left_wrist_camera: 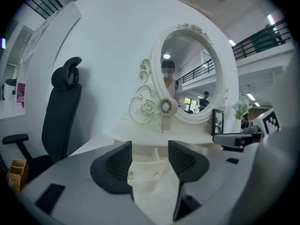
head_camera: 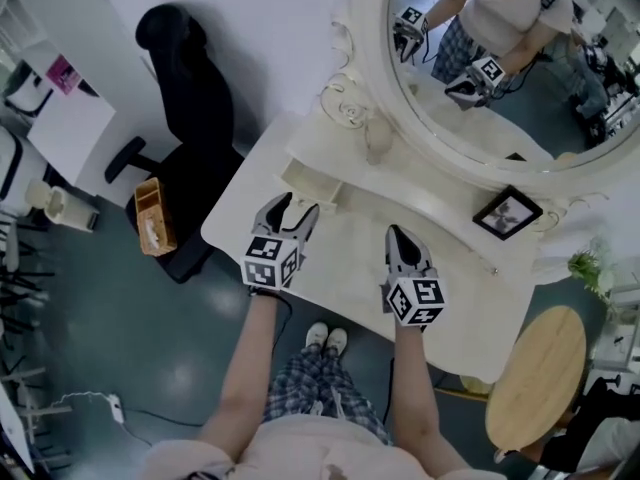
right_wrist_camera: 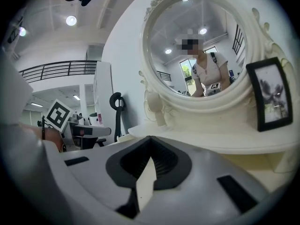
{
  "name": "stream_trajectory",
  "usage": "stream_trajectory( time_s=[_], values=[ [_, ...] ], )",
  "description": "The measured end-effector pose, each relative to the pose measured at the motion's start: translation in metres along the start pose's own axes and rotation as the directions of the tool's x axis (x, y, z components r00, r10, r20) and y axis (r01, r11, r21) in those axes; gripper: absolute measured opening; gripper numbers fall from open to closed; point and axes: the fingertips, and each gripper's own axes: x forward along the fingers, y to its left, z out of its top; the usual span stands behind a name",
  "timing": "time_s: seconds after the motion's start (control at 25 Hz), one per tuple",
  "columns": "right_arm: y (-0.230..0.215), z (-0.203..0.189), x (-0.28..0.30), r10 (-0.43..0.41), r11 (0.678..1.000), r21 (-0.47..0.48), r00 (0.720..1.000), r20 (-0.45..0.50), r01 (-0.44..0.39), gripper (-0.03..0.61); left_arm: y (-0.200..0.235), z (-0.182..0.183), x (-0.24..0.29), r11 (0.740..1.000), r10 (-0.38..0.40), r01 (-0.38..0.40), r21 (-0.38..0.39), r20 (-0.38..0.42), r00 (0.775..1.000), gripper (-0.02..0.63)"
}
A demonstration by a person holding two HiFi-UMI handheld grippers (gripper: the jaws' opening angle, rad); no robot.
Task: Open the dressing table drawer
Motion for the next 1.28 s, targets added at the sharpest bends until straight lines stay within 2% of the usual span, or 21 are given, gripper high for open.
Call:
stream_trajectory(
  time_s=[0.32, 0.56, 0.84, 1.28],
  values=[
    [-0.037, 0.052, -0.061, -0.128, 0.992, -0.005, 0.986, 0.107, 0.129, 0.015, -0.055, 0.054, -0.018, 0.995, -0.083, 0.077, 0.069, 0.085, 0.993, 0.132],
    [-0.066, 0.076, -0.112, -0.225, 0.974, 0.003, 0.961, 0.163, 0.227, 0.015, -0.092, 0.077, -0.026, 0.985, -0.140, 0.126, 0.115, 0.125, 0.982, 0.061],
    [-0.091, 0.079, -0.163, -0.321, 0.946, 0.020, 0.928, 0.189, 0.323, 0.015, -0.117, 0.093, -0.025, 0.976, -0.184, 0.163, 0.146, 0.145, 0.972, 0.032],
    [-0.122, 0.080, -0.212, -0.419, 0.905, 0.025, 0.880, 0.222, 0.425, 0.015, -0.143, 0.088, -0.016, 0.962, -0.246, 0.224, 0.159, 0.140, 0.959, 0.028]
  ],
)
